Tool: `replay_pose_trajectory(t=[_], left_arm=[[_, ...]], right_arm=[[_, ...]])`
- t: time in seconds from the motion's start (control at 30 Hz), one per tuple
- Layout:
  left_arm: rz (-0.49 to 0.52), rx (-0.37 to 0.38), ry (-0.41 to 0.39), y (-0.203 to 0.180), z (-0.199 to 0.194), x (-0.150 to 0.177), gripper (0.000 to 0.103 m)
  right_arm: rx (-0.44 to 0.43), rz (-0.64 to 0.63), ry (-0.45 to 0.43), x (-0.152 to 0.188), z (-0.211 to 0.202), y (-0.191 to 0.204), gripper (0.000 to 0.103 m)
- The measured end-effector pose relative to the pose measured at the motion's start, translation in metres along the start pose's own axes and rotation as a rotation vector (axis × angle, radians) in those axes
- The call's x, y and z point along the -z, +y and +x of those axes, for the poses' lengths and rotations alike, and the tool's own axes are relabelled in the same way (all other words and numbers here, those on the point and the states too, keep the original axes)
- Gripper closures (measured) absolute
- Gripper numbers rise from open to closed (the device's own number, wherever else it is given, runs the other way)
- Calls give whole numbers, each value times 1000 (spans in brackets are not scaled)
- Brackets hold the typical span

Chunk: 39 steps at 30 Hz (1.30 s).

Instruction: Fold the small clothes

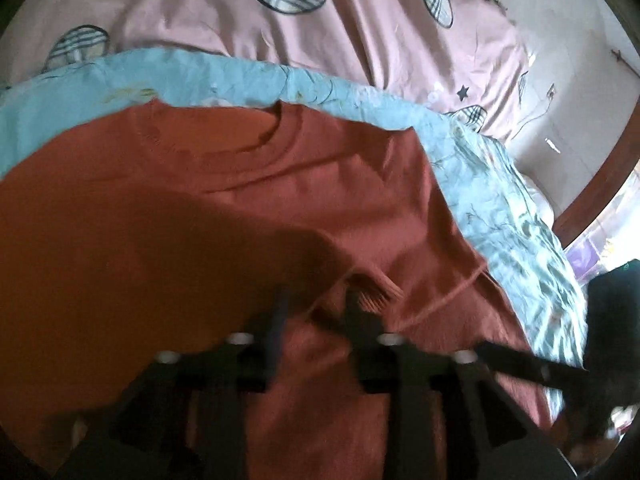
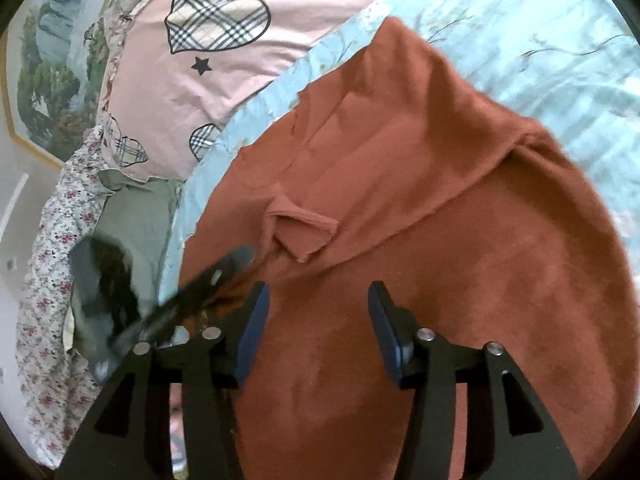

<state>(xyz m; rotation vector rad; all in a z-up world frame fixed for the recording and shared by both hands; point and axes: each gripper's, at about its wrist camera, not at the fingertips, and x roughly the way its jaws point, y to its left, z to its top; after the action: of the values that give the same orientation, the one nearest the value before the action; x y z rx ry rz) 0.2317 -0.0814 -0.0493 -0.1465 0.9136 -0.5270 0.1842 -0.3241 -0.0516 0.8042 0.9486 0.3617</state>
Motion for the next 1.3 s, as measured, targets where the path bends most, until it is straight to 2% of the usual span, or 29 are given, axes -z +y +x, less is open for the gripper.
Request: replay_pose_trajectory(t=[0.03,0.1,0.17,0.3,0.47,0.5,0.53,0.57,0.63,0.67,0.73,0.8,0.83,0.9,1.0,1.03,1.1,1.13,1.23,1.3], left_arm=[[-1,-18,-15,4,-13,8,59],[-17,-52,-38,19,-39,26,57],[-47,-95,-58,36,-63,39,57],[-163,-262,-100,94,-112,71,57],[-292,-346,-71,157,-125,85,57],[-302,-339,-65,164,-122,84,57],[-308,-335,-58,170,-118,83,57],[-308,-347,-52,173,-114,81,57],[-308,-365,-48,176,-107,76,57],[-309,-363,-51,178,-106,72,57],[-297,-368,-57,175,-99,60,58],[-288,-384,-49,174,-95,55,58],[-288,-383,-41,174,-93,53,57],[-287,-380,-41,171,-90,51,57],[-274,-402,-41,167,-86,49,60],[-267,-416,-41,165,-85,49,63],[-267,-431,-48,164,-86,50,81],[-271,-441,-58,163,-89,51,84],[-269,-469,-99,161,-101,57,85],[-261,-466,-92,161,-103,61,86]], right_arm=[[-15,10,8,-1,5,1,48],[-19,4,15,-6,15,8,47],[68,-89,-7,-13,23,23,47],[227,-237,7,-30,46,37,46],[309,-354,96,-45,86,40,49],[312,-369,93,-47,90,41,72],[302,-376,99,-51,93,43,90],[288,-374,95,-55,92,46,96],[277,-409,1,-66,73,60,96],[255,-427,-75,-73,54,69,96],[288,-441,-259,-87,8,82,96],[332,-430,-364,-98,-22,79,96],[357,-426,-373,-102,-26,76,96],[391,-417,-321,-108,-21,57,96],[440,-416,-233,-100,5,33,96],[445,-421,-213,-94,9,25,96],[459,-426,-191,-85,17,16,96],[468,-426,-179,-83,20,13,96],[498,-412,-121,-73,29,1,96],[494,-413,-95,-64,28,-4,94]])
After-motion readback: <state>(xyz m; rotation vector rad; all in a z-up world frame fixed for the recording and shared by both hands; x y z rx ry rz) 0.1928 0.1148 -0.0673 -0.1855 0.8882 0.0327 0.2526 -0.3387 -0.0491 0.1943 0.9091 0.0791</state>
